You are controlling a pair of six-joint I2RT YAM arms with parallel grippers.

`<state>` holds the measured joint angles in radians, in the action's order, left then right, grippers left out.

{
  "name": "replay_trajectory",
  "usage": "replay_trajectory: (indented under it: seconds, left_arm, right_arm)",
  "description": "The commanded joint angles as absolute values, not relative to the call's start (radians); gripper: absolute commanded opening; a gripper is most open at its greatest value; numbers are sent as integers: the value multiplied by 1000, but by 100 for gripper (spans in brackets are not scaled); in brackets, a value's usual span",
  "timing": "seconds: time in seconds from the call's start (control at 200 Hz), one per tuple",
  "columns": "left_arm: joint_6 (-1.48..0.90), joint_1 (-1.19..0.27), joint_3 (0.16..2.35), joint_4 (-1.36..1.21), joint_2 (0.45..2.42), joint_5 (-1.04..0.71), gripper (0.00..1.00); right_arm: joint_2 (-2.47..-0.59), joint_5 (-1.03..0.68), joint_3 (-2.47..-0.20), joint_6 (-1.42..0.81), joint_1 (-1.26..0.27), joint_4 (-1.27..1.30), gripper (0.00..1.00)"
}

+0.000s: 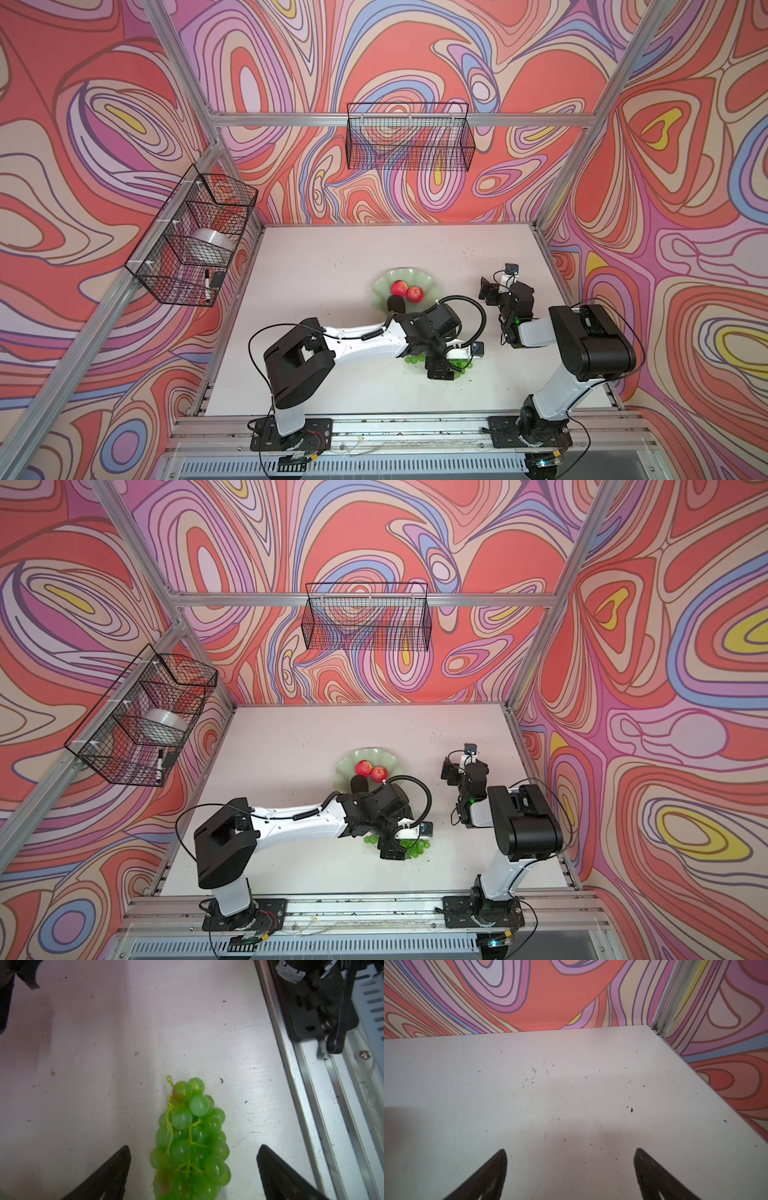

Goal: Place and organize the fake fruits in the fruit bowl

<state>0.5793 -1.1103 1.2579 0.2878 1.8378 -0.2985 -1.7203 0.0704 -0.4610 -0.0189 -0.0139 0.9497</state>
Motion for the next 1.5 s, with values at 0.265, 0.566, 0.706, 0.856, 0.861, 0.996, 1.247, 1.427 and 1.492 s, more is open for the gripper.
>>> replay_trajectory:
  seconds: [0.265,0.566,0.706,0.856,0.861,0.996,1.247,1.427,1.492]
  left_arm:
    - [499,-1133,1333,183,1959,-309,95]
    - [442,-1133,1339,148,2016,-278,90]
    - [456,-1134,1319,219,1993,-287,92]
    - [447,-1134,1285,258,1983,-227,94]
    - [446,-1134,1284,258,1983,-226,94]
    - [421,-1133,1301,257,2007,-212,92]
    - [389,-1134,1265,153,1977,-193,71]
    - [362,-1131,1195,62,1929,-181,50]
    - [349,-1132,1167,34,1907,-174,45]
  right_arm:
    - [-1713,73,-471,-16,-10,952,98]
    - [-1713,74,-471,-17,-11,952,98]
    - [-1713,73,-471,-16,-11,953,98]
    - [-1713,73,-472,-16,-10,953,98]
    - [-1713,74,-472,-16,-9,953,98]
    - [-1713,74,-472,-17,-10,953,98]
    - [-1713,74,-471,-16,-10,953,98]
    - [-1713,74,-471,-16,-10,953,98]
    - [-1714,74,-471,-16,-10,953,98]
